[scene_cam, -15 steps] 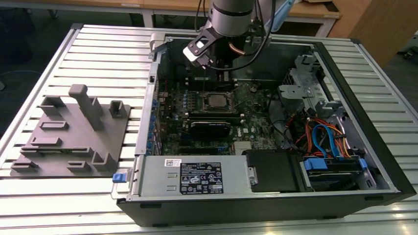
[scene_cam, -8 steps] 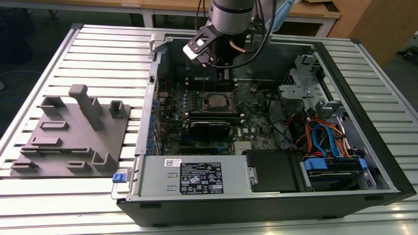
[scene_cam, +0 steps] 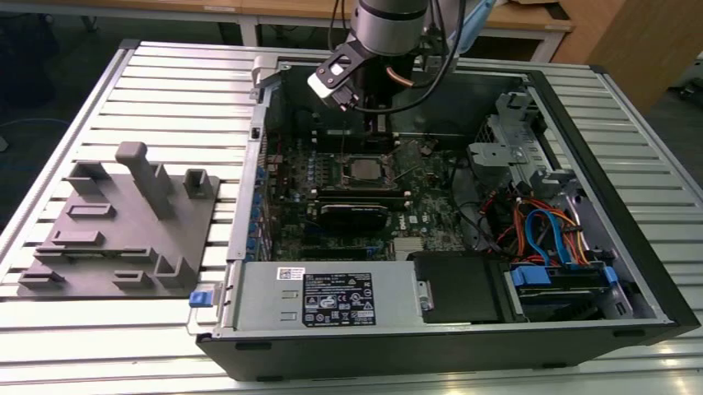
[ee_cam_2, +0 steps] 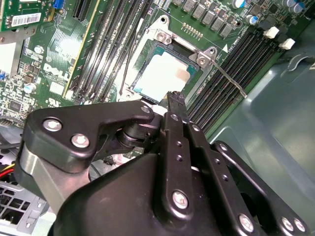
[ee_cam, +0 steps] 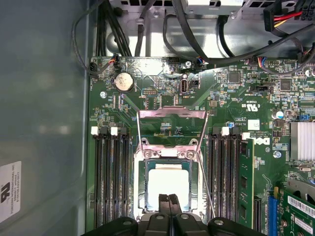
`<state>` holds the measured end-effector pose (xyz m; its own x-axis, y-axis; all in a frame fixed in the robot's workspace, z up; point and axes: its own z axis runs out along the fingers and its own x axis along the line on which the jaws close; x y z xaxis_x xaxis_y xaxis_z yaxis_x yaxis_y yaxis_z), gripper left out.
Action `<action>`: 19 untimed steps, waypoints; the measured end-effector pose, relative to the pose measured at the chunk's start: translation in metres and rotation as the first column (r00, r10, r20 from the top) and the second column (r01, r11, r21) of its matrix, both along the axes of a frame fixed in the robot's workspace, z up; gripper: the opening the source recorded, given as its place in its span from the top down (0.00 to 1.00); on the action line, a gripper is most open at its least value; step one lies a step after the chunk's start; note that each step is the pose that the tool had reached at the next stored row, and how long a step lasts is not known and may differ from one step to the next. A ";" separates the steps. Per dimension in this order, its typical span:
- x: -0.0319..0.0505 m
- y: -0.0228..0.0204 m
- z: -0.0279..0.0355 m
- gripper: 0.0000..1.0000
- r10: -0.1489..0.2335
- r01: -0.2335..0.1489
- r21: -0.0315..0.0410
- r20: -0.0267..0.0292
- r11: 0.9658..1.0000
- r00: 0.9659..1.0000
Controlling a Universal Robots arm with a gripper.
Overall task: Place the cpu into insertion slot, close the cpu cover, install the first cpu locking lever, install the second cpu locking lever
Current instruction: 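Close the cpu cover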
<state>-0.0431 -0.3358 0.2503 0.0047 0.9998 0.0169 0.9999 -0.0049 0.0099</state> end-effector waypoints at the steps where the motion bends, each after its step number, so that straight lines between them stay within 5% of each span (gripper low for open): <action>1: 0.0000 0.0000 0.0003 0.90 0.000 0.000 0.000 0.000 1.000 1.000; 19: 0.0000 0.0000 0.0058 0.90 0.000 0.000 0.000 0.000 1.000 1.000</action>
